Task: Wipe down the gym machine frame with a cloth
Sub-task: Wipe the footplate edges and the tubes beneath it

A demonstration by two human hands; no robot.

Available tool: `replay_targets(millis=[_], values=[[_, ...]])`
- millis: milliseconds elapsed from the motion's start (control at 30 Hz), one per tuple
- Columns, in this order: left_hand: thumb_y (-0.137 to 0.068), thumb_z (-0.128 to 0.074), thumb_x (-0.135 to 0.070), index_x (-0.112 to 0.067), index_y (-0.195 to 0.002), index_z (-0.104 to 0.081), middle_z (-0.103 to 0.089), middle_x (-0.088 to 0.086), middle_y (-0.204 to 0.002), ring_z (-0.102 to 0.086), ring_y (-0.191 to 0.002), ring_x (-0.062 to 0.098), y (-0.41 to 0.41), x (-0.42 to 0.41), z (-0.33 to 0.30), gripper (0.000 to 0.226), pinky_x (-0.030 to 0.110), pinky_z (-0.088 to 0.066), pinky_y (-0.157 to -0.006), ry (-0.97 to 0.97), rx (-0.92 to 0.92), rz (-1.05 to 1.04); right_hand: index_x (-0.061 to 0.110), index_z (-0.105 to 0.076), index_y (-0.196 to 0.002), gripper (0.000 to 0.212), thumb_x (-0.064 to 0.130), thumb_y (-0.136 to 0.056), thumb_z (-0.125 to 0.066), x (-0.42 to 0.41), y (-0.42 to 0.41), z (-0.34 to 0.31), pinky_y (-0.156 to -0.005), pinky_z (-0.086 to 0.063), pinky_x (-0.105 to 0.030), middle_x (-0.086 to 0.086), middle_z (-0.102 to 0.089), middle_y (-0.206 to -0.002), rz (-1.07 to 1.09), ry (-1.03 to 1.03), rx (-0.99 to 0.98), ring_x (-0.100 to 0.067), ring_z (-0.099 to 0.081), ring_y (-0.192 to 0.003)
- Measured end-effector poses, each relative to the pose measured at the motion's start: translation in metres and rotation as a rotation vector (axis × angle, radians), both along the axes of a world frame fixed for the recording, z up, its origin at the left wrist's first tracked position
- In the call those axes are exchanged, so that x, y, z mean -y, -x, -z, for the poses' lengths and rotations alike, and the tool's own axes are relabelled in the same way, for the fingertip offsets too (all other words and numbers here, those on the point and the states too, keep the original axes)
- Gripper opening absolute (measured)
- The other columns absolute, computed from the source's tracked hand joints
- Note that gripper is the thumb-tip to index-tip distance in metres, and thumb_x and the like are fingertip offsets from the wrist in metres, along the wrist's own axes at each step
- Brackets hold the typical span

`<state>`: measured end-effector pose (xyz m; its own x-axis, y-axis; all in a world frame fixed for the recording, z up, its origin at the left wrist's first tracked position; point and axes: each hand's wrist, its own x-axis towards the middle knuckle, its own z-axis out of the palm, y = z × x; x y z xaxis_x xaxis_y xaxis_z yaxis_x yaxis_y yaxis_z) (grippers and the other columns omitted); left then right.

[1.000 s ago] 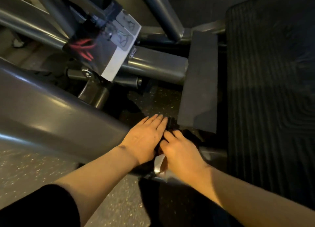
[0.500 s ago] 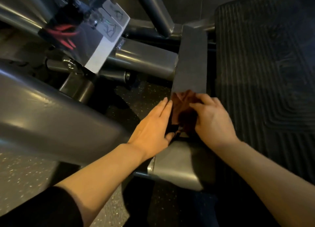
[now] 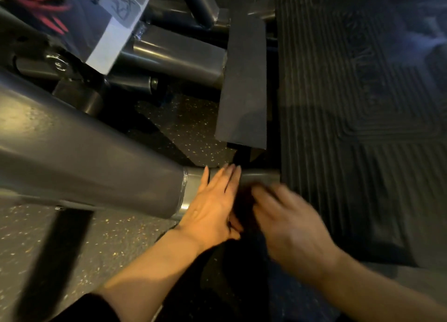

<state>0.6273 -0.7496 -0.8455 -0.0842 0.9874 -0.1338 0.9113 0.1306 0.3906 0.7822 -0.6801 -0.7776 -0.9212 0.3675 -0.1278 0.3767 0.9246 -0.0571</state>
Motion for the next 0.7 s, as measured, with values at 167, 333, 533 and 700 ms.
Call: replay_targets(millis=[167, 333, 533, 700], values=[[-0.069, -0.072, -0.057, -0.011, -0.153, -0.018, -0.027, 0.003, -0.154, -0.019, -0.145, 0.015, 0.002, -0.003, 0.0, 0.11, 0.035, 0.015, -0.118, -0.097, -0.028, -0.06, 0.004, -0.066, -0.119, 0.055, 0.023, -0.068, -0.058, 0.007, 0.013, 0.003, -0.093, -0.051, -0.048, -0.014, -0.06, -0.13, 0.132, -0.114, 0.078, -0.036, -0.055, -0.122], [-0.078, -0.064, -0.057, -0.014, -0.154, -0.015, -0.023, -0.002, -0.155, -0.014, -0.146, 0.01, 0.003, -0.004, 0.007, 0.1, 0.037, 0.019, -0.115, -0.115, -0.064, -0.083, -0.002, -0.061, -0.125, 0.063, 0.019, -0.068, -0.075, 0.007, 0.006, -0.001, -0.091, -0.052, -0.047, -0.021, -0.057, -0.132, 0.001, -0.203, 0.215, -0.039, -0.056, -0.119], [-0.077, -0.071, -0.041, -0.013, -0.152, -0.024, -0.027, 0.001, -0.157, -0.018, -0.147, 0.013, 0.0, 0.007, 0.018, 0.093, 0.037, 0.016, -0.117, -0.245, -0.057, -0.16, -0.002, -0.046, -0.139, 0.086, 0.01, -0.062, -0.084, 0.025, 0.021, 0.016, -0.106, -0.034, -0.045, -0.022, -0.043, -0.147, 0.156, -0.16, 0.158, -0.039, -0.044, -0.134], [-0.072, -0.076, -0.025, -0.001, -0.148, -0.031, -0.036, 0.014, -0.153, -0.024, -0.146, 0.024, -0.021, 0.056, 0.034, 0.091, 0.036, 0.003, -0.121, -0.287, -0.093, -0.356, 0.008, 0.004, -0.153, 0.09, 0.015, -0.091, -0.06, 0.031, 0.047, 0.031, -0.121, -0.016, -0.04, -0.01, 0.014, -0.161, 0.178, -0.112, 0.112, -0.03, 0.01, -0.149]])
